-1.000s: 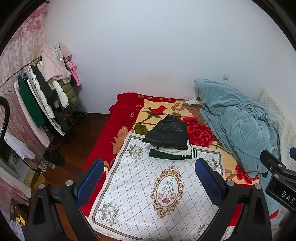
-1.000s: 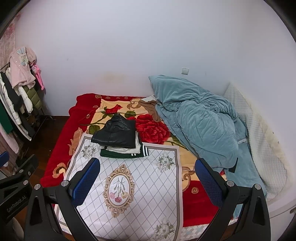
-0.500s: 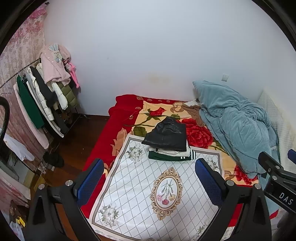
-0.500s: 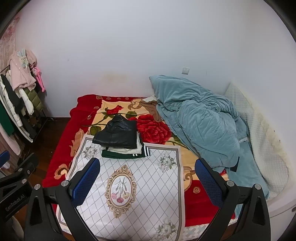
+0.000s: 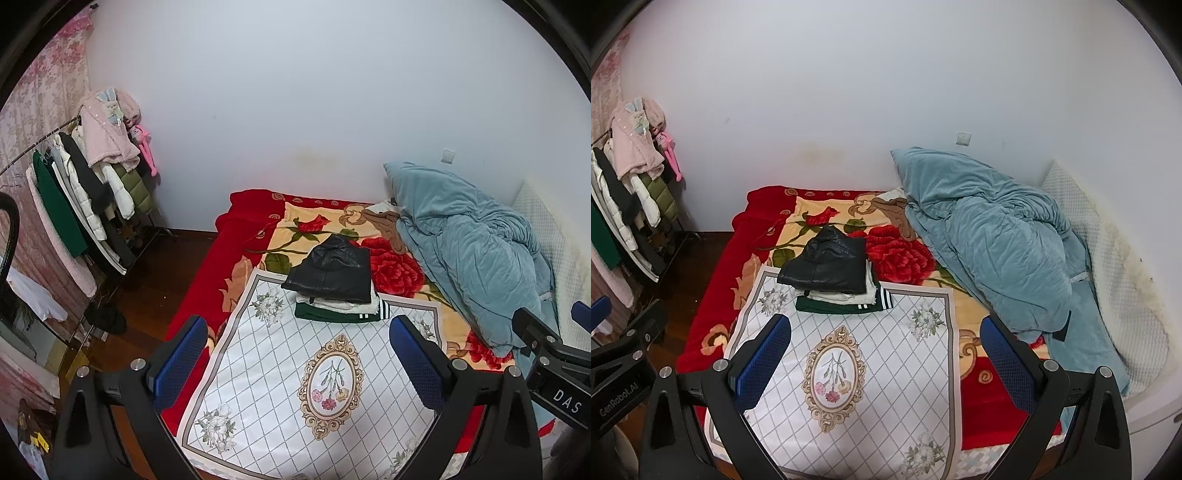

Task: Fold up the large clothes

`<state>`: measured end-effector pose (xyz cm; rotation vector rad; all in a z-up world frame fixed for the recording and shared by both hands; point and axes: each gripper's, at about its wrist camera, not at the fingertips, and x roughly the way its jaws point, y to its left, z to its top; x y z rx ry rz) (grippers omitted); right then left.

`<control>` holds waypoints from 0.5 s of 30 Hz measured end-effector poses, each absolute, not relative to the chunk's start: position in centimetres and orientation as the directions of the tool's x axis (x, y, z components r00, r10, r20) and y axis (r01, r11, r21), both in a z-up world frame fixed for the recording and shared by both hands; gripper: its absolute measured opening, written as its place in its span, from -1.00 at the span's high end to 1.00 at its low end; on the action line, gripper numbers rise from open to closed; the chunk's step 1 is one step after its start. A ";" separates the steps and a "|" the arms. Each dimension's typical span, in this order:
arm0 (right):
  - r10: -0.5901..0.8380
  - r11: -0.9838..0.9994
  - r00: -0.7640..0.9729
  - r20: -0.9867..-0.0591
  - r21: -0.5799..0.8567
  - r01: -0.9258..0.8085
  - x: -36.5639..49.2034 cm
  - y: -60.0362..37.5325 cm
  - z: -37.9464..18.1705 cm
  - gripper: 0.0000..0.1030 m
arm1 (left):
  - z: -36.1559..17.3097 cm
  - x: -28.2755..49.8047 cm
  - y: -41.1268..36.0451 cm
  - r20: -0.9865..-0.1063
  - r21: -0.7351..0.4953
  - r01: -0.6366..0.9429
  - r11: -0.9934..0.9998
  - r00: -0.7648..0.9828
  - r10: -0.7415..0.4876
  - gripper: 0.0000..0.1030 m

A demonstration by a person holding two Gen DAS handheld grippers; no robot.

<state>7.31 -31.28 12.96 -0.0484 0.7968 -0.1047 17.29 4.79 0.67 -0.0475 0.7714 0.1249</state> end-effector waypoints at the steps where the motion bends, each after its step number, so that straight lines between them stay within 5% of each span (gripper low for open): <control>1: -0.112 0.994 0.695 -0.710 -0.082 0.076 7.2 -31.3 13.0 -1.00 | 0.7 17.3 4.8 -0.697 0.004 -0.131 0.991 0.710 0.097 -0.95; 15: -0.115 0.993 0.694 -0.711 -0.086 0.077 7.1 -31.3 13.0 -1.00 | 0.9 17.7 4.8 -0.692 0.006 -0.134 0.991 0.715 0.101 -0.95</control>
